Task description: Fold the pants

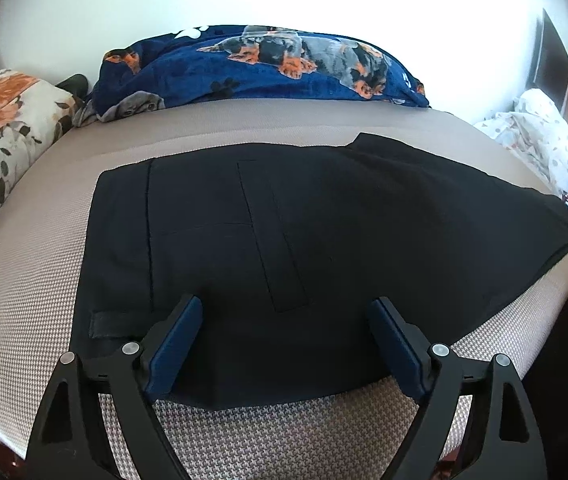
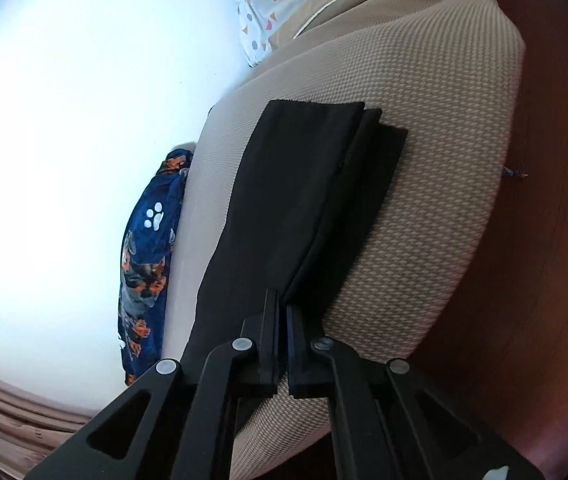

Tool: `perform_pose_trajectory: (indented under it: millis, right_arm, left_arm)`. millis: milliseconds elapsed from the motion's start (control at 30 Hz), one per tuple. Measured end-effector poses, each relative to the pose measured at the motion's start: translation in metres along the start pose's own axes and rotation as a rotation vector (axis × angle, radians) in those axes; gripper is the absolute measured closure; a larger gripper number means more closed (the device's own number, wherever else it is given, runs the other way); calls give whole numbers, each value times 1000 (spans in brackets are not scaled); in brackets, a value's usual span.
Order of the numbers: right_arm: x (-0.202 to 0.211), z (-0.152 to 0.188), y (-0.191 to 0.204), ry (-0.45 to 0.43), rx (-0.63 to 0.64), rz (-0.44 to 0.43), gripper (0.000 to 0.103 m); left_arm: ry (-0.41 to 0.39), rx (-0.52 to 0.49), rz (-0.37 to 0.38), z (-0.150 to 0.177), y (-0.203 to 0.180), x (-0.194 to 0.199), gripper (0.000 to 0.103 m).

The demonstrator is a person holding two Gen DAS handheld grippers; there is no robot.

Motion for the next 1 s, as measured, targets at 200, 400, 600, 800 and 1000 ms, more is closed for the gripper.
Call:
perform_pose_trajectory:
  millis: [200, 400, 600, 800, 1000]
  right_arm:
    - [13, -3, -13, 9, 0, 5, 101]
    - [27, -5, 4, -20, 17, -48, 101]
    - [23, -1, -22, 3, -42, -19, 101]
    - [42, -13, -33, -95, -54, -31, 92]
    - [69, -44, -47, -200, -49, 0, 76]
  left_arm:
    - [3, -21, 14, 1, 0, 1, 16]
    - [14, -40, 15, 1, -4, -2, 12]
    - [16, -43, 16, 0, -4, -2, 10]
    - [19, -48, 10, 0, -5, -3, 10]
    - [28, -64, 2, 1, -10, -6, 5]
Point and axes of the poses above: each gripper's, at about its wrist camera, not at the fingertips, and x roughly against the way its jaws point, y to its left, z to its underside, the point moved 3 cm from there along -x, roughly the way its jaws point, and after that the axes turned 7 degrees about -y, right-handed, at the moved point
